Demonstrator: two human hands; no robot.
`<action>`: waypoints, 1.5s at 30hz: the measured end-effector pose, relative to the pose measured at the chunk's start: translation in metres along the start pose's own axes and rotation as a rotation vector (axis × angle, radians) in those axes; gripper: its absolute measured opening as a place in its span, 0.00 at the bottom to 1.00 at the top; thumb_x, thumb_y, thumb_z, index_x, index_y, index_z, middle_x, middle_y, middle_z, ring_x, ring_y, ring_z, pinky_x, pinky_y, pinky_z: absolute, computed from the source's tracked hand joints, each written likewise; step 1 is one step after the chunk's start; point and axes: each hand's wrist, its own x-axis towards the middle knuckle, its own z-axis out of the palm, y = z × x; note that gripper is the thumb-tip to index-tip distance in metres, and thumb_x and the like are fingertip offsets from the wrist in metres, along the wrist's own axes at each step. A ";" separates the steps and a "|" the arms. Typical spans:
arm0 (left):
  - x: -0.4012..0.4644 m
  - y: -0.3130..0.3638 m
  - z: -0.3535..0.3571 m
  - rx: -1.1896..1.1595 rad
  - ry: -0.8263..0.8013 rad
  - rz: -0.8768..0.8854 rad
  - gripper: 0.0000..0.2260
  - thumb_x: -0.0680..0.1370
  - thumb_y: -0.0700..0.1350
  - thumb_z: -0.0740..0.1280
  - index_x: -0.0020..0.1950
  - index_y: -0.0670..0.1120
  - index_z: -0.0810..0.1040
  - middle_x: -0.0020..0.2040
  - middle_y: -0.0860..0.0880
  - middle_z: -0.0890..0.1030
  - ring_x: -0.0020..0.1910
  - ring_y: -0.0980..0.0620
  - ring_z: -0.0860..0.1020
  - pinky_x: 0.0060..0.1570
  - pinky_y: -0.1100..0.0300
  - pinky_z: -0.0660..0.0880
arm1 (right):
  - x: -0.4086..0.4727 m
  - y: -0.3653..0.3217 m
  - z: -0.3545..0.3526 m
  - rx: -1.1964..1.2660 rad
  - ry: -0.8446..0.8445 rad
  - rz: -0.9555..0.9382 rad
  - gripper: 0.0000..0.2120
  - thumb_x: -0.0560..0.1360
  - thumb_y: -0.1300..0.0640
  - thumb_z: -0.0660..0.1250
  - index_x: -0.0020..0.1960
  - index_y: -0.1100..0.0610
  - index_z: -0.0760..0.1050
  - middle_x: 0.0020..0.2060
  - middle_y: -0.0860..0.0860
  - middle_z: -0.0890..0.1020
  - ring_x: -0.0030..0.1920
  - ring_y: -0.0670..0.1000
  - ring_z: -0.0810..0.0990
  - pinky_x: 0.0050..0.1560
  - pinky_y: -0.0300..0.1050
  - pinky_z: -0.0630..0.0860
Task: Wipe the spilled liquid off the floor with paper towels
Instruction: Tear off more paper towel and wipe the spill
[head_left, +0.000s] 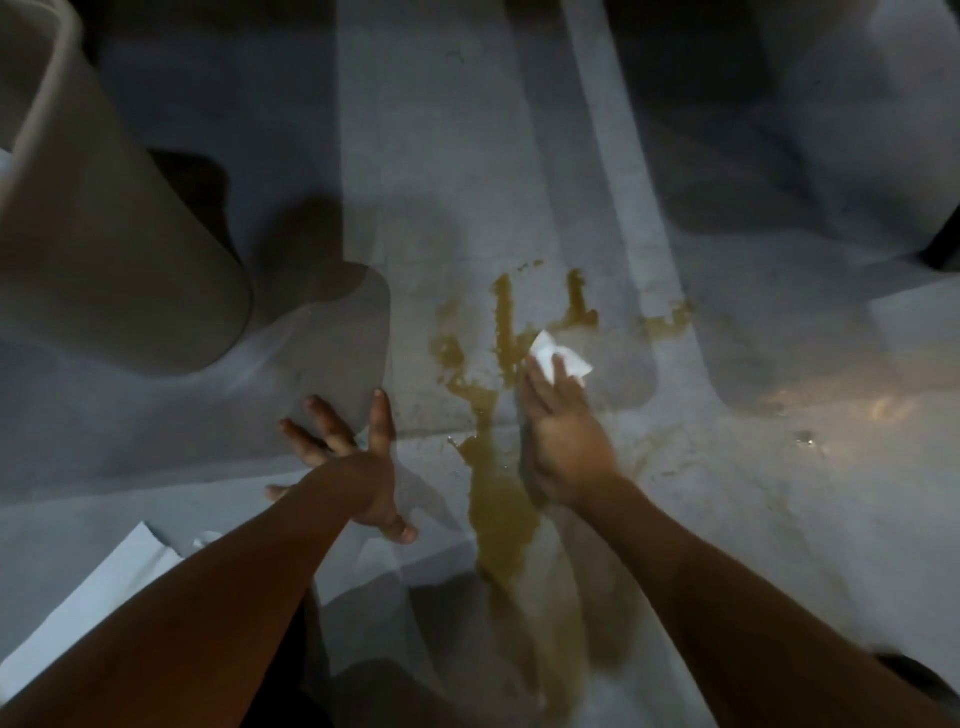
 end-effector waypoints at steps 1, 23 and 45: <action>-0.001 0.001 0.000 0.002 -0.002 -0.006 0.74 0.61 0.66 0.81 0.56 0.56 0.07 0.62 0.28 0.14 0.64 0.18 0.22 0.68 0.18 0.49 | -0.019 0.005 0.002 0.019 -0.016 -0.060 0.40 0.71 0.60 0.69 0.79 0.64 0.58 0.80 0.59 0.58 0.80 0.65 0.52 0.78 0.63 0.56; -0.011 0.001 -0.003 0.003 0.010 0.057 0.73 0.62 0.65 0.81 0.48 0.59 0.06 0.65 0.31 0.14 0.66 0.19 0.23 0.67 0.18 0.52 | -0.047 0.041 -0.001 0.173 0.026 -0.199 0.26 0.82 0.56 0.48 0.79 0.57 0.63 0.80 0.54 0.60 0.80 0.53 0.54 0.79 0.44 0.50; -0.001 -0.006 0.000 -0.059 0.003 0.093 0.74 0.61 0.64 0.82 0.67 0.60 0.13 0.64 0.34 0.12 0.67 0.22 0.21 0.63 0.15 0.47 | 0.126 -0.008 -0.034 0.347 0.159 -0.112 0.33 0.72 0.70 0.56 0.78 0.64 0.61 0.79 0.61 0.62 0.79 0.60 0.60 0.79 0.44 0.54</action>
